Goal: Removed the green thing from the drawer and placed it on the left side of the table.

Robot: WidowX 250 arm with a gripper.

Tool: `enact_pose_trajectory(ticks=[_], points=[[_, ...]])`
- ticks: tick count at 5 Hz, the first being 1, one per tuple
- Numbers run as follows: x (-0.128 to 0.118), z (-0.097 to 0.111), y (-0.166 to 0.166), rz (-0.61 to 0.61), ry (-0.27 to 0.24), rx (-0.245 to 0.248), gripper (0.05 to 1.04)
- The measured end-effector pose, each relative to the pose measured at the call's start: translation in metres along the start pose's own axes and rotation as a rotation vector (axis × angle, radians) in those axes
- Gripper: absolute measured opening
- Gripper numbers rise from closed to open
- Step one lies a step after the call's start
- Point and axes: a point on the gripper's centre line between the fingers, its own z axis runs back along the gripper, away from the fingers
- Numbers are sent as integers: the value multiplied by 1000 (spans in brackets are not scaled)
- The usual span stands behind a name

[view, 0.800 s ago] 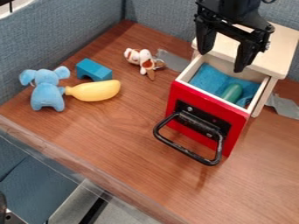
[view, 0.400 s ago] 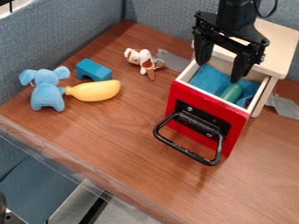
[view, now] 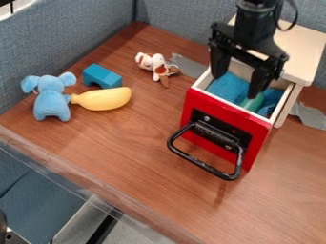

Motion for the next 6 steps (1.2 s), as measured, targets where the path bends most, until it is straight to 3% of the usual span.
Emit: enact_pose_trajectory(ticks=[3,5,6], points=[[9,-27,-8,-4,18,-27,1001],[19,-31,-3,2,18,-18,1001],[17,-44,0,11,45,-18,1001]])
